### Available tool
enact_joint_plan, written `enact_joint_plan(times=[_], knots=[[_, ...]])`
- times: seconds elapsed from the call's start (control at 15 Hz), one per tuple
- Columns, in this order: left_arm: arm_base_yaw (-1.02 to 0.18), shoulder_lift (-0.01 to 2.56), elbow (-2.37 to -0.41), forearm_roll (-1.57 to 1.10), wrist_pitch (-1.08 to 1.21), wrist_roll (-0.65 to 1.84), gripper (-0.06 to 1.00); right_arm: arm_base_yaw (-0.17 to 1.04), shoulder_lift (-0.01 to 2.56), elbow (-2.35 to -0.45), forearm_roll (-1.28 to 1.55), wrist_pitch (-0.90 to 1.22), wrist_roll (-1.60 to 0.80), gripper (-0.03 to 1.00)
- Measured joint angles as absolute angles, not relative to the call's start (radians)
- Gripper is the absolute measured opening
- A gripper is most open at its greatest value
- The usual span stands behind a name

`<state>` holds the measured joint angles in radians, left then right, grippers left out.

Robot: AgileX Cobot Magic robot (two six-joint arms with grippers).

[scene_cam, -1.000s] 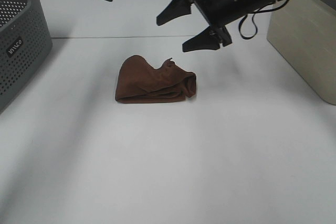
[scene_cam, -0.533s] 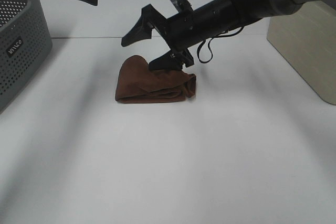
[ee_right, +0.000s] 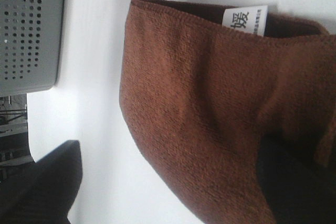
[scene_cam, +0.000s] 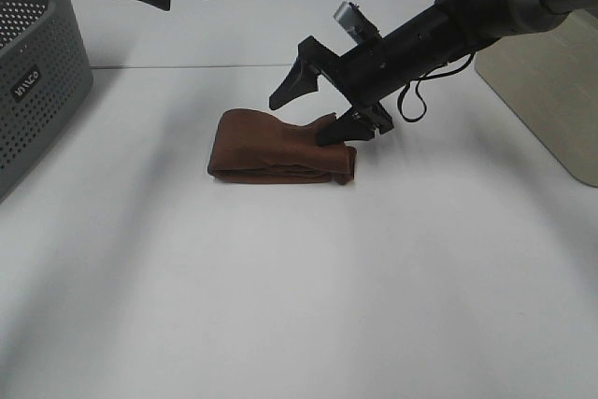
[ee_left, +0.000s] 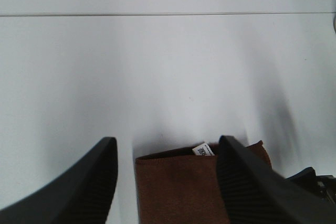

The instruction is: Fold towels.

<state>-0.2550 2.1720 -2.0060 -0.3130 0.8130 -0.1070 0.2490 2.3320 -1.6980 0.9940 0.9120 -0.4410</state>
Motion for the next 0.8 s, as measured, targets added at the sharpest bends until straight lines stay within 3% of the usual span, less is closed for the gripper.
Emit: enact_joint_plan(times=[0.27, 0.8], knots=[[-0.255, 2.172, -2.006, -0.311, 0.864, -0.107, 0.55, 0.247, 2.298, -1.698, 0.909, 0.932, -0.396, 0.85], [-0.255, 2.04, -2.006, -0.138, 1.134, -0.104, 0.55, 0.247, 2.061, -1.698, 0.379, 0.995, -0.106, 0.85]])
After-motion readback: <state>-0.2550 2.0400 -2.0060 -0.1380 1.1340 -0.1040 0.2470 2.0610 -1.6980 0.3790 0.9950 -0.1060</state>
